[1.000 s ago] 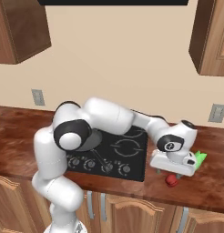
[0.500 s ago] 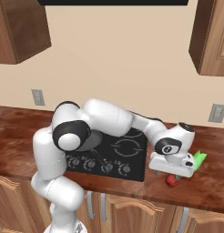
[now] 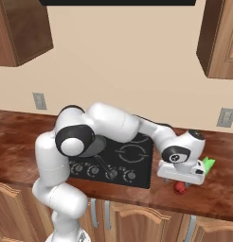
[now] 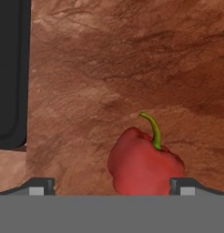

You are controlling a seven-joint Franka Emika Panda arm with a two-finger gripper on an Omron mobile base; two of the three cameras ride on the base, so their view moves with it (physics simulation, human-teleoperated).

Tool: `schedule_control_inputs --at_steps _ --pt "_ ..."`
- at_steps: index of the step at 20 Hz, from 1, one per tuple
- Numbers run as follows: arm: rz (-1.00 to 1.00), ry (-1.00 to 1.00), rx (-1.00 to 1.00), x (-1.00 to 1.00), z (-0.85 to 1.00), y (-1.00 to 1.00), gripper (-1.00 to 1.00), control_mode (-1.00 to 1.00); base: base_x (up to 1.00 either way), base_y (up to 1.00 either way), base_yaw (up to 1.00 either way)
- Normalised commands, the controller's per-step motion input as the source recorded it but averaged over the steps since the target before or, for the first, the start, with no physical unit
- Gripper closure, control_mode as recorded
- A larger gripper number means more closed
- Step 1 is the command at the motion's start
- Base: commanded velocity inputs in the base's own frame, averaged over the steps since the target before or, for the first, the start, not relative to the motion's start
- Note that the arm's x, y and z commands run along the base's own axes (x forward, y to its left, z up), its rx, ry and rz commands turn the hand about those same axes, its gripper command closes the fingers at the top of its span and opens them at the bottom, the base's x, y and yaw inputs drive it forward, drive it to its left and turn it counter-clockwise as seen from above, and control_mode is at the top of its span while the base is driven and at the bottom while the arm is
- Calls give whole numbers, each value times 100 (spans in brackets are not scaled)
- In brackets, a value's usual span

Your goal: Put the corn and bell pepper in the pan. Then turn on the front left burner and set the heat to medium.

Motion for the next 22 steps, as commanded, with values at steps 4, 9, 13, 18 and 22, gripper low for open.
schedule_control_inputs --at_steps 4,9,13,18,22 --pt "0 -1 0 1 0 0 -100 -100 0 0 0" --pt "0 -8 -4 13 -17 0 -100 -100 0 0 0" --pt "0 -12 -8 6 -3 0 -100 -100 0 0 0" --pt "0 -8 -2 -8 -2 -2 -100 -100 0 0 0" --pt "0 -1 0 -26 0 0 -100 -100 0 0 0"
